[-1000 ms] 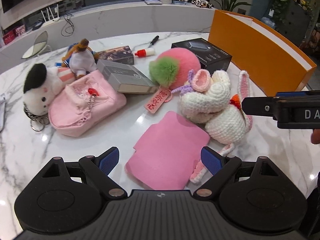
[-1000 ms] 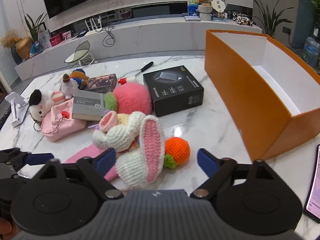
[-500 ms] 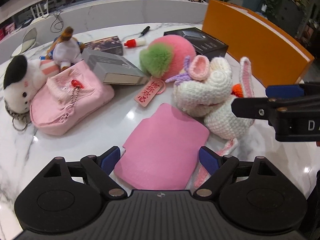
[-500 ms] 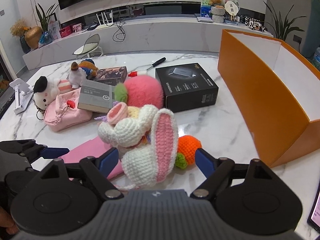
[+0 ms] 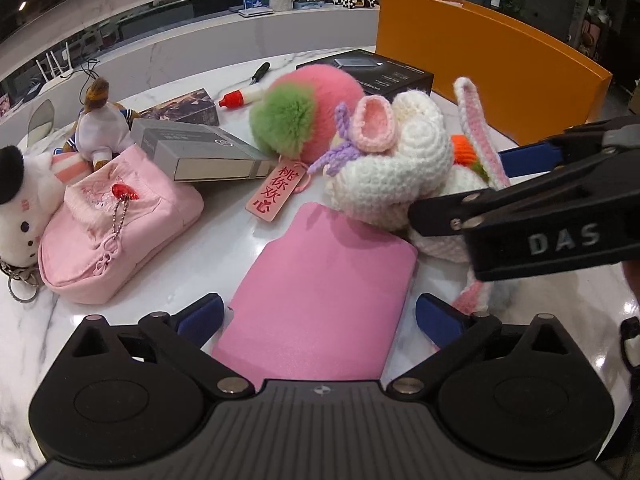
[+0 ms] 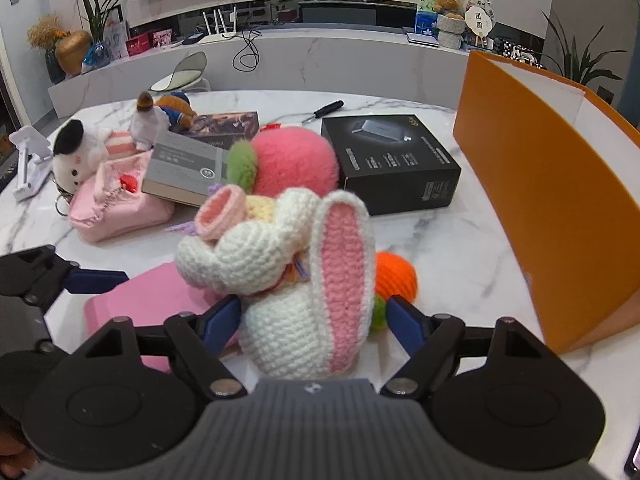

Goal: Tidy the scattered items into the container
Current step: 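Grasp the pink felt pad with the left tool while the right tool grasps the crocheted bunny, then carry the pink pad and bunny to the orange box and release both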

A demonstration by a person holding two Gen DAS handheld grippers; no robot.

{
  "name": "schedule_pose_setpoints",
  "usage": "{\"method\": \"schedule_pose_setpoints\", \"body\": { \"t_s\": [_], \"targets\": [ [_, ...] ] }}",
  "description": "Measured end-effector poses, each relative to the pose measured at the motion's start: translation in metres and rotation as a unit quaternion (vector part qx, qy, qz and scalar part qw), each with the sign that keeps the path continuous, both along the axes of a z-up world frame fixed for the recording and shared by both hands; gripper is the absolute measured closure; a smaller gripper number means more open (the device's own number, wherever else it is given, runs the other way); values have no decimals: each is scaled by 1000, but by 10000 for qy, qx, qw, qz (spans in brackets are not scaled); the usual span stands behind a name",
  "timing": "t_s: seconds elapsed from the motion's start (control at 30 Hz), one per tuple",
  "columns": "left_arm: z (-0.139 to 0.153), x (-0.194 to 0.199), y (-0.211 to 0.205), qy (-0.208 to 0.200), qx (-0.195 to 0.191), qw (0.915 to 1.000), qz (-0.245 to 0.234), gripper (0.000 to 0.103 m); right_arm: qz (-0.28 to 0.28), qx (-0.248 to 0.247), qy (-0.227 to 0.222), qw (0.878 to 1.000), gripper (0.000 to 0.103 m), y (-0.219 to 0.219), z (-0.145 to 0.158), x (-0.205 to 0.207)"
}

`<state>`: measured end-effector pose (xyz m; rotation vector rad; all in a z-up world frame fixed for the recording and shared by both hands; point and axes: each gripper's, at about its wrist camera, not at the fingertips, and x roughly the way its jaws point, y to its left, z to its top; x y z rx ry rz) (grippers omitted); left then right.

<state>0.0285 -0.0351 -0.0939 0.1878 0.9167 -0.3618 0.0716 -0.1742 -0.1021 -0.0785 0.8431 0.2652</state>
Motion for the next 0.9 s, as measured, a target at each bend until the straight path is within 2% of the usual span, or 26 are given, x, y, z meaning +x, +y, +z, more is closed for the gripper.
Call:
{"method": "schedule_pose_setpoints", "body": {
  "t_s": [0.13,0.2,0.23,0.27,0.33,0.9],
  "targets": [
    [1,2,-1,28,14,10000,36,0,18,-51,235,9997,25,2,-14,9],
    [0,3,-2,36,16,10000,42,0,30,-179,107,9998,27,5,-19,11],
    [0,3,-2,38,19,10000,41,0,40,-209,53,9998,29,7,-19,11],
    [1,3,-2,39,21,10000,37,0,50,-226,16,9997,36,8,-19,12],
    [1,2,-2,37,26,10000,30,0,68,-233,-10,9997,41,10,-18,14],
    [4,-3,2,-111,-16,9999,-23,0,178,-240,58,9995,45,11,-16,14]
  ]
}}
